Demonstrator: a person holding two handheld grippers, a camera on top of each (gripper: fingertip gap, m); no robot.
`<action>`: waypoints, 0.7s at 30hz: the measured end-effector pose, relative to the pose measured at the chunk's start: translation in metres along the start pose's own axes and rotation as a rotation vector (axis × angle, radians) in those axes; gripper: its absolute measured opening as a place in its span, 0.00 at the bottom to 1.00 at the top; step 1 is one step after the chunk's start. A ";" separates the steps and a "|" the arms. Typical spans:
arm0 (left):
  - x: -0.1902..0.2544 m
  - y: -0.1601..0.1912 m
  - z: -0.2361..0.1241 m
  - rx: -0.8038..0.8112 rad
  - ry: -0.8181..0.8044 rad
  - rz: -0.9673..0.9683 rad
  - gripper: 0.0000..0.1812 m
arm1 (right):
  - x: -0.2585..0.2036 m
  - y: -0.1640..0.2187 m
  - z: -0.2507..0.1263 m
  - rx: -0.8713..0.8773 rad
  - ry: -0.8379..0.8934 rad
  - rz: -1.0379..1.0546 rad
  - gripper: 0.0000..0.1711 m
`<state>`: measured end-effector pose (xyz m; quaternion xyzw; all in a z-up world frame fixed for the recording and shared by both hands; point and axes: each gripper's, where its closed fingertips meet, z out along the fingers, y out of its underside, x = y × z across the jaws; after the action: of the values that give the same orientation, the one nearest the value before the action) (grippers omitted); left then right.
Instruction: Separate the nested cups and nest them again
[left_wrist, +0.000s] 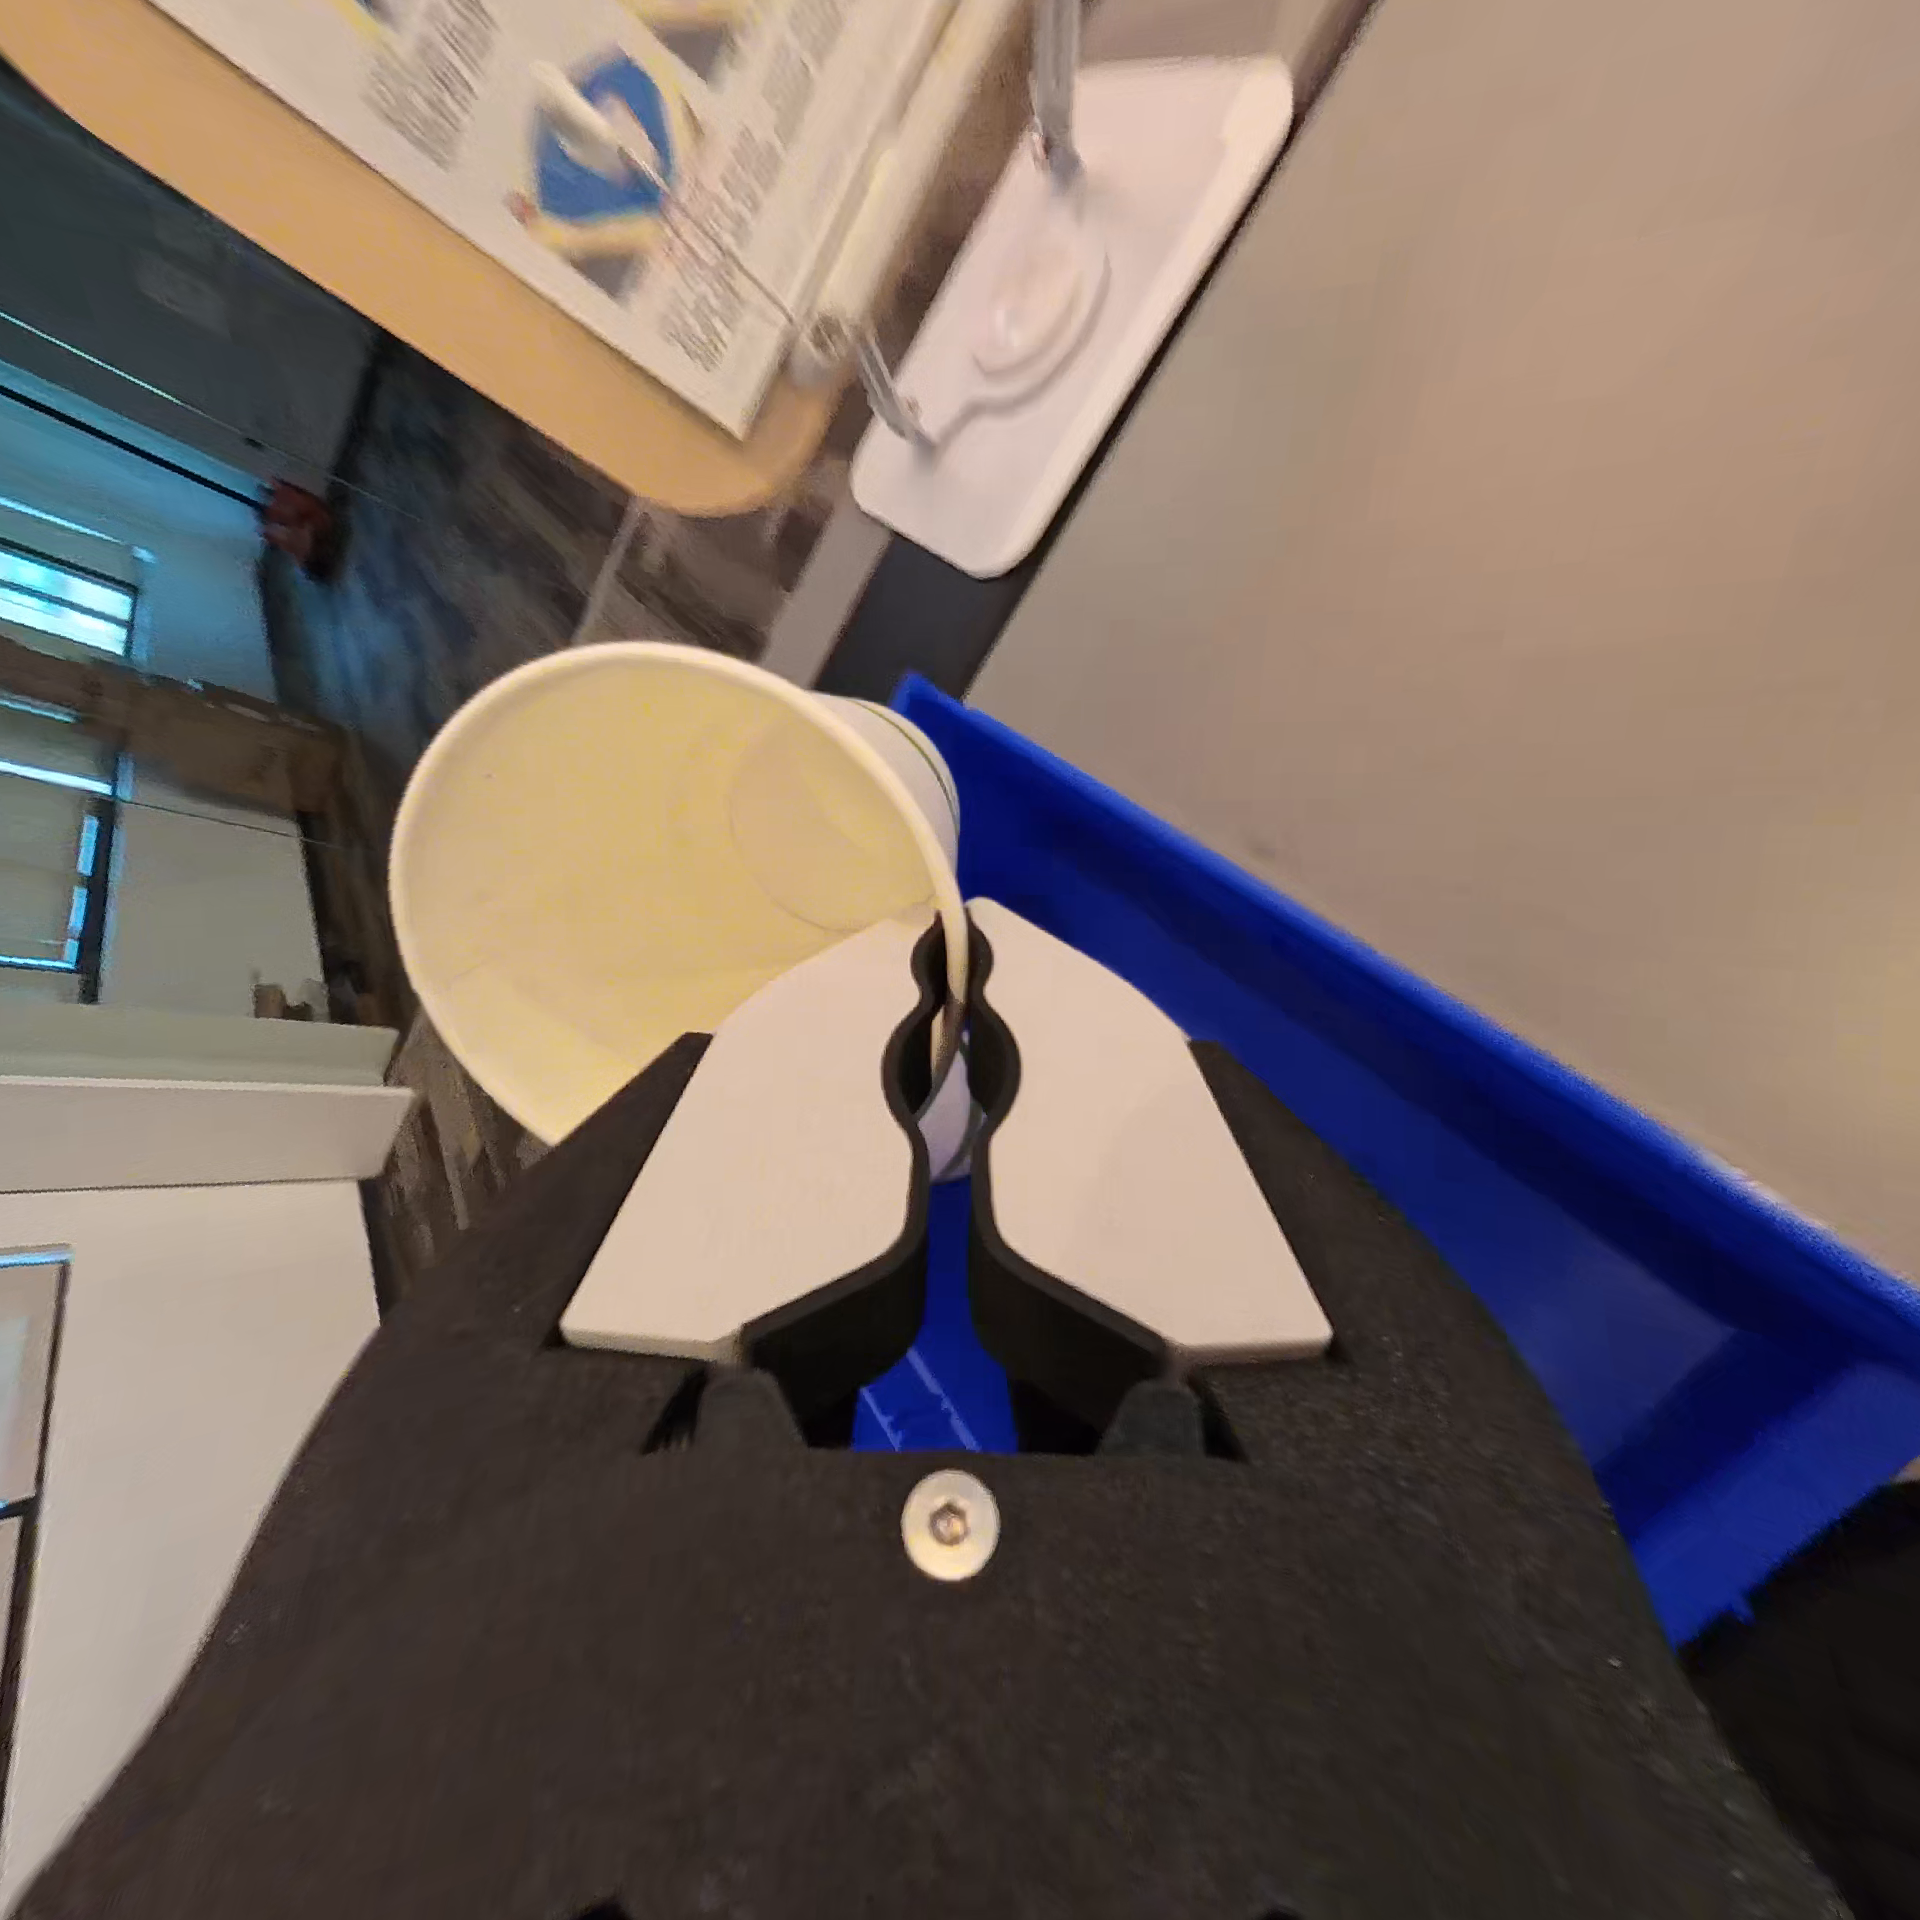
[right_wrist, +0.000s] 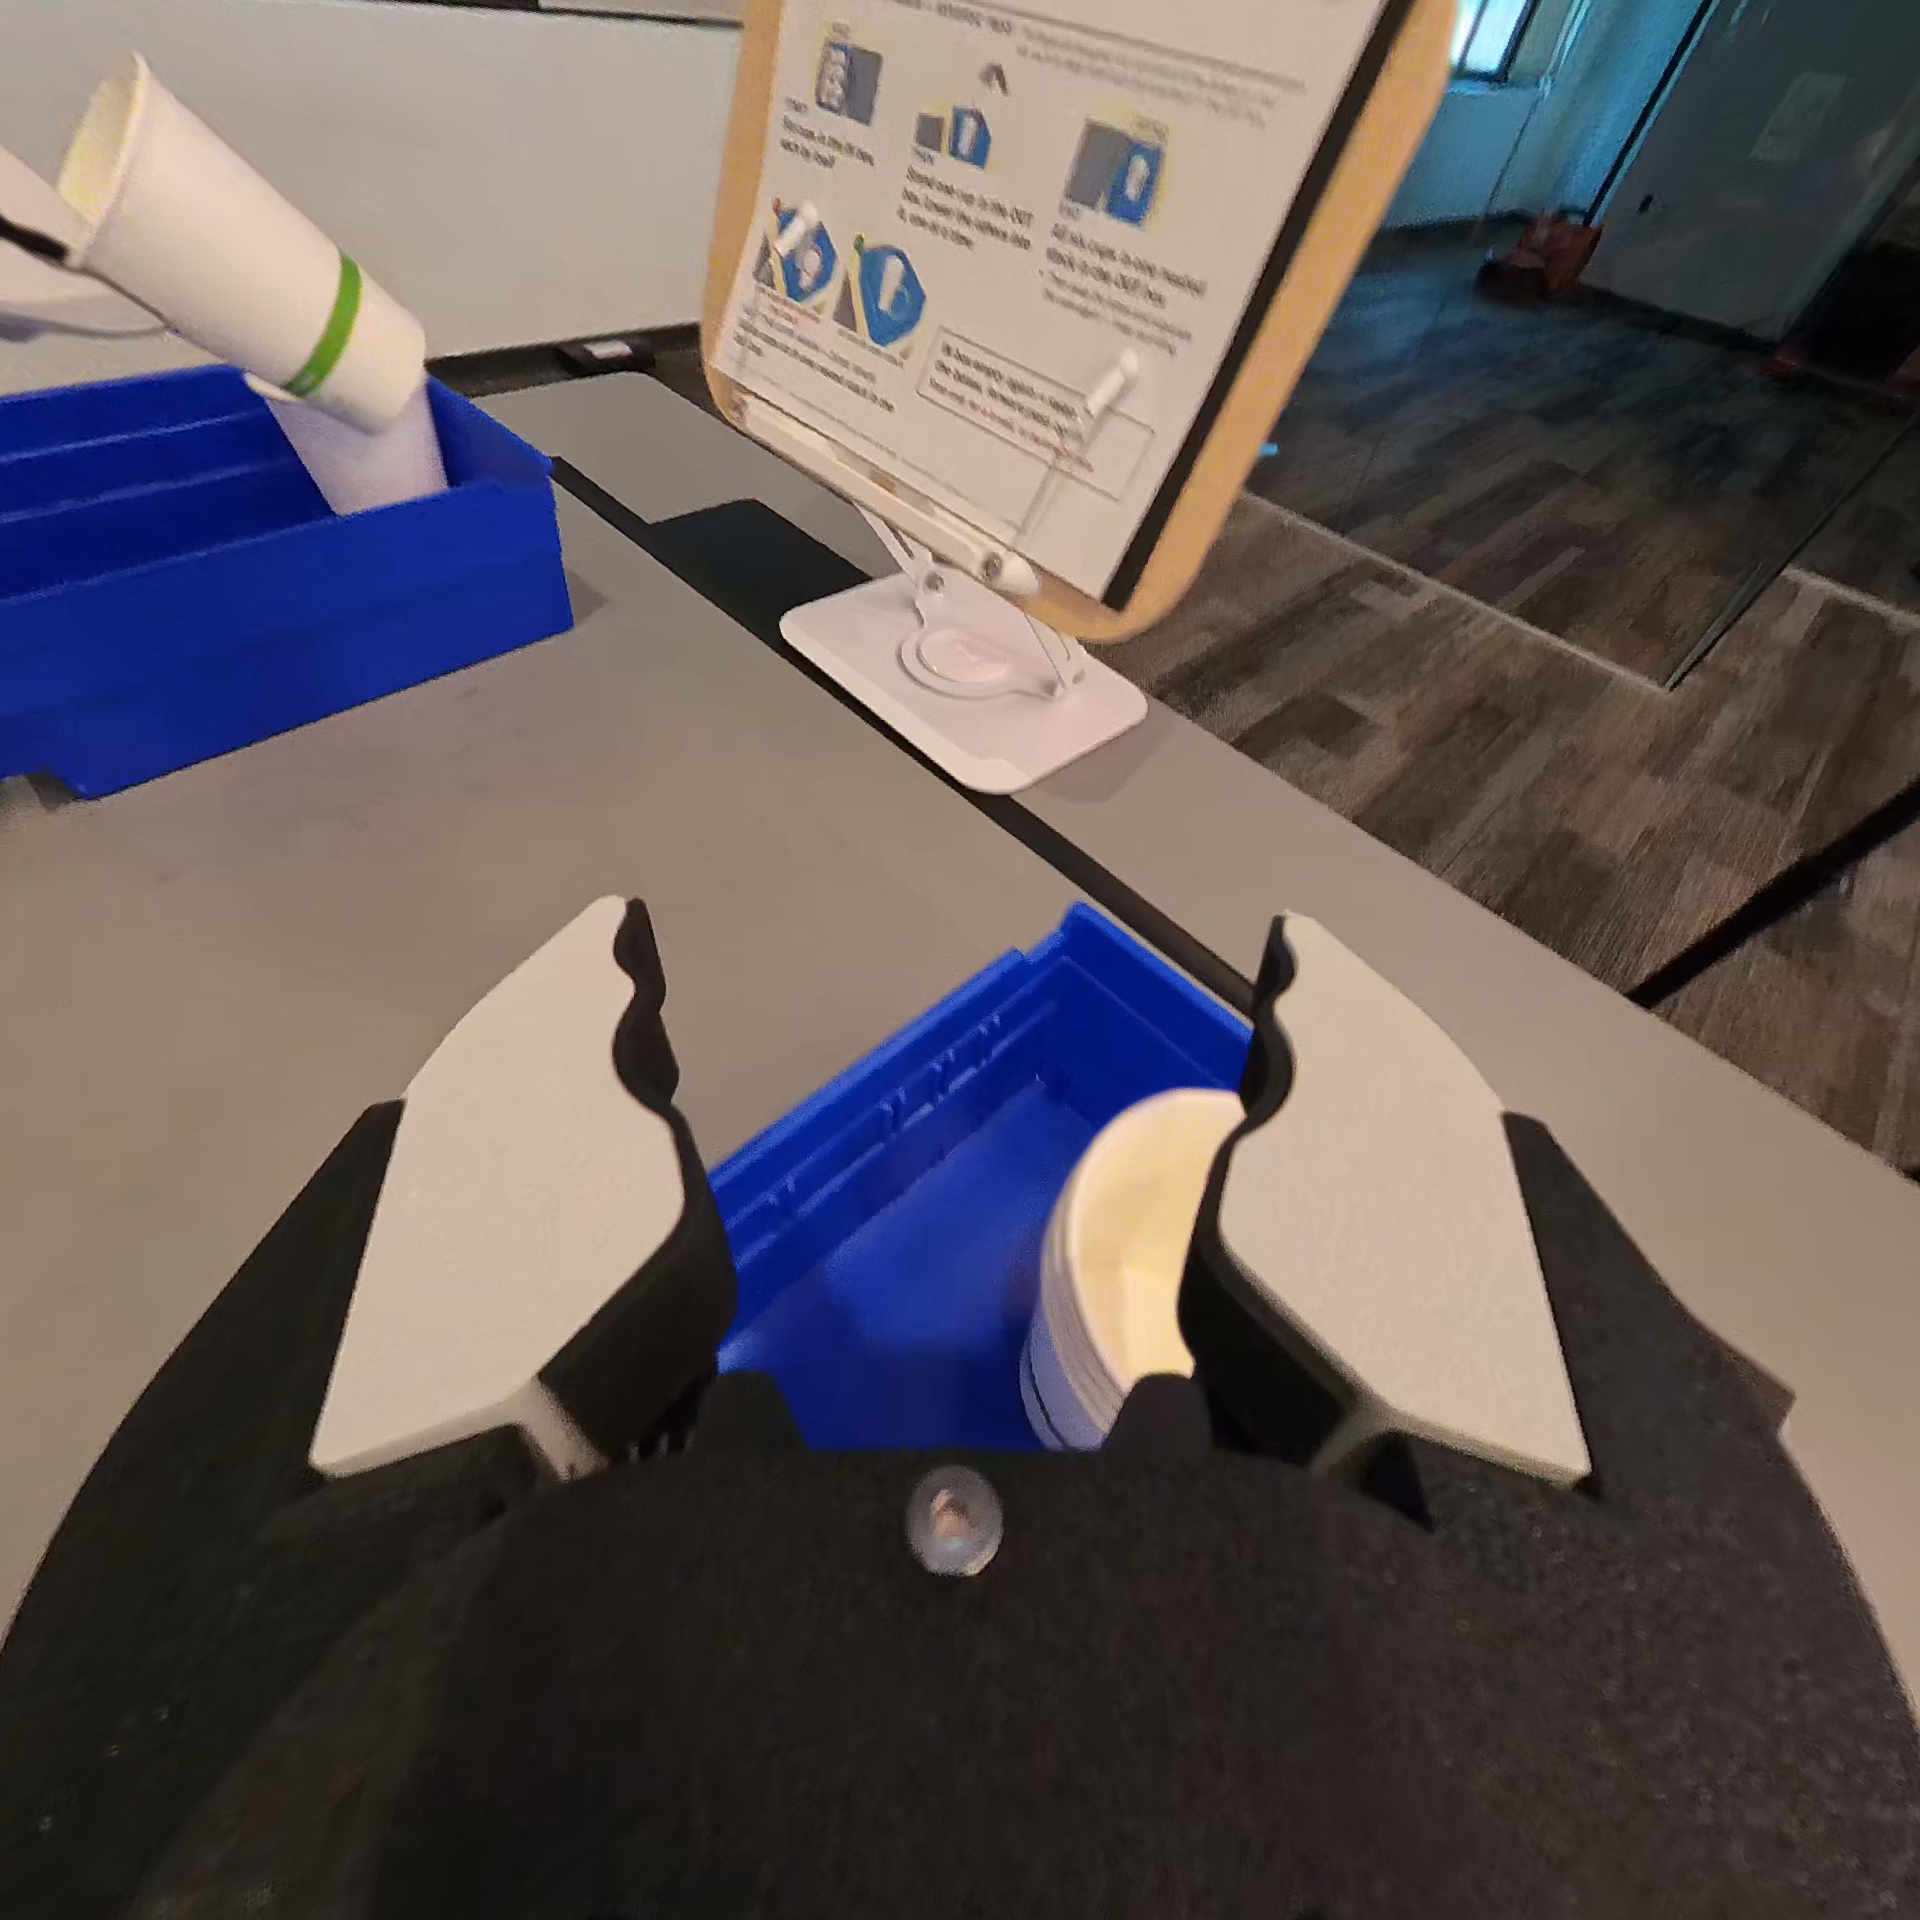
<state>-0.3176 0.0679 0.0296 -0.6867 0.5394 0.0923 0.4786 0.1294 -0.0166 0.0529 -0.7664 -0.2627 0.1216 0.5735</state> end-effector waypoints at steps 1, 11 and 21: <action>0.000 -0.014 -0.011 0.051 -0.008 -0.004 0.00 | -0.008 -0.009 0.002 0.019 -0.007 -0.025 0.62; 0.143 -0.161 -0.058 0.481 0.396 0.171 0.00 | -0.204 -0.072 0.045 0.140 -0.435 -0.376 0.62; 0.211 -0.165 -0.060 0.499 0.577 0.384 0.00 | -0.243 -0.019 0.088 -0.086 -0.516 -0.485 0.61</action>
<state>-0.1197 -0.1219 0.0168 -0.4344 0.7753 -0.1496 0.4335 -0.1206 -0.0722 0.0154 -0.6491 -0.5783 0.1602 0.4676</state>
